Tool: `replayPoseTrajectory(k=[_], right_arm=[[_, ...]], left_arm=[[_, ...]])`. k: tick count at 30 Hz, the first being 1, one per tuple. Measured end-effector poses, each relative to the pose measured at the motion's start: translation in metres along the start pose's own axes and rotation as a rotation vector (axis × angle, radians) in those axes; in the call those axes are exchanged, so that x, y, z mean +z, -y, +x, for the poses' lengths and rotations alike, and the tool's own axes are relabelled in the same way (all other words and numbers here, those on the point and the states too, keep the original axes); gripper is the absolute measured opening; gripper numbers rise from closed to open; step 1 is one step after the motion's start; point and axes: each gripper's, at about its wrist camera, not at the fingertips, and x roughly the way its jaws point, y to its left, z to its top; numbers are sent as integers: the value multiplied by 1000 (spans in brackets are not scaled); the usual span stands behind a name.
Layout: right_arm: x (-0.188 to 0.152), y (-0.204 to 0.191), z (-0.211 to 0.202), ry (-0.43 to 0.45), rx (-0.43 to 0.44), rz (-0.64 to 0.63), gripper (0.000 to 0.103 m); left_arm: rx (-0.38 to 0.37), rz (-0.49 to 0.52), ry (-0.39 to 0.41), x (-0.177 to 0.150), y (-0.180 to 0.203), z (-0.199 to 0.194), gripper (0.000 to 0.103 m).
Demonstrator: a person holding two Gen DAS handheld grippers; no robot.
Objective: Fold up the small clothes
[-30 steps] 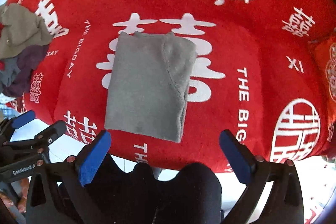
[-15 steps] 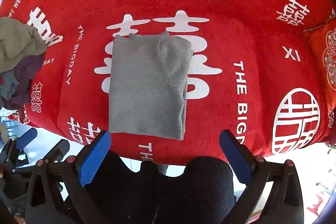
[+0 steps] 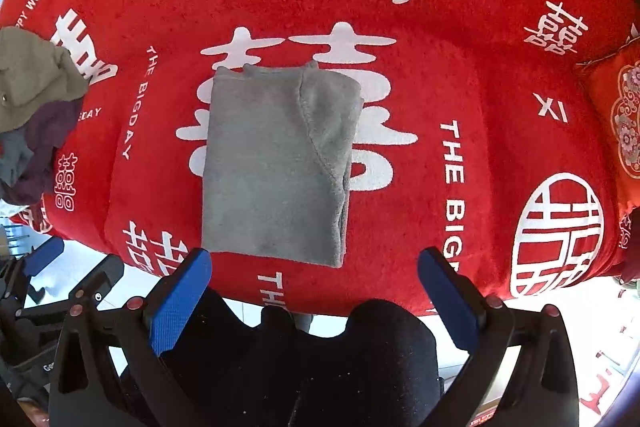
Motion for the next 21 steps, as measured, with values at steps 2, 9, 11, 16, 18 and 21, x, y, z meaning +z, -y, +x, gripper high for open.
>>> replayPoseTrajectory(k=[2,9,11,16,18,21], right_arm=[[-1,2,0,0,-1,5,103],[-3,6,-1,5,-4,15,103],[-3,5,-2,10,-8,15,103],[-3,5,-2,15,-10,16,103],[-3,6,-2,13,-14,17,103],[-5,7,-1,10,-15,26,103]], left_arm=[[1,2,-2,0,0,0,103],[-2,2,1,-4,2,0,103],[-9,-2,5,-4,2,-1,103],[-9,-2,2,-5,2,0,103],[-12,-7,-2,-5,2,1,103],[-13,-10,-9,-6,1,3,103]])
